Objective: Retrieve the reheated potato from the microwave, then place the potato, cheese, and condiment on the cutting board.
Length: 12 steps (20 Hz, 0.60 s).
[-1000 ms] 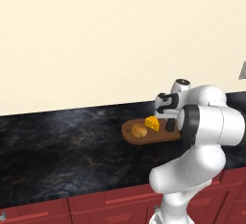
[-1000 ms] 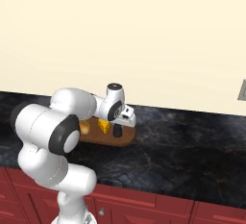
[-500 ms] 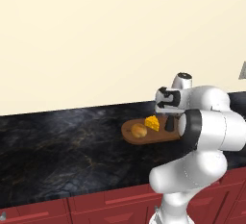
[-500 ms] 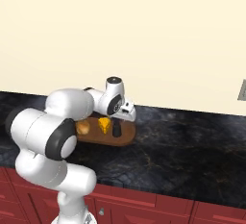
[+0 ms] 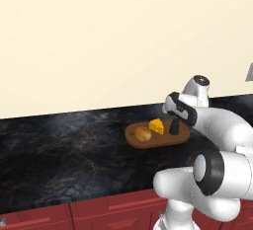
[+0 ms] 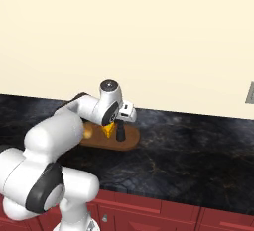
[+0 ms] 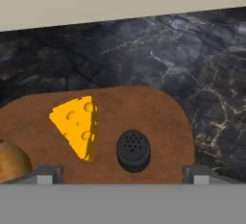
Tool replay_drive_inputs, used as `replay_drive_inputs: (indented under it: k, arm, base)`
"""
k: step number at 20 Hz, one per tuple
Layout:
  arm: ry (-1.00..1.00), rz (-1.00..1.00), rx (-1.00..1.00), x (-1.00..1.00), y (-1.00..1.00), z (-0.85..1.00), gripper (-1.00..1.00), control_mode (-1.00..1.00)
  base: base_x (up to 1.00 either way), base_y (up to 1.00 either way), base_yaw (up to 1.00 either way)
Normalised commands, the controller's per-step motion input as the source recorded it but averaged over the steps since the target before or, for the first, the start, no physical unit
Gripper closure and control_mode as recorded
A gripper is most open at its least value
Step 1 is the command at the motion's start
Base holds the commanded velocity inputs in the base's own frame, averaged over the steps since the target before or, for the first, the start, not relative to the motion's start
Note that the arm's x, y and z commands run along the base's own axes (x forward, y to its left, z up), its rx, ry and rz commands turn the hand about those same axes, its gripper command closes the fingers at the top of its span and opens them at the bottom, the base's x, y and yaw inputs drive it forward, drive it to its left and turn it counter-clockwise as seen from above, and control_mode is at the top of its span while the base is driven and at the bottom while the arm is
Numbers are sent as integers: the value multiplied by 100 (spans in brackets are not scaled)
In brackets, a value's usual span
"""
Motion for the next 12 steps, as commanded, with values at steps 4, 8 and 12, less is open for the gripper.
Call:
replay_drive_inputs:
  k: [4,8,12]
  arm:
    - [2,0,-7,-53,20,38,-100,-100]
    - [3,3,-3,-59,14,39,-100,-100]
    - [1,4,-1,-65,16,37,-100,-100]
  base:
    - [0,0,0]
    - [0,0,0]
    - [0,0,0]
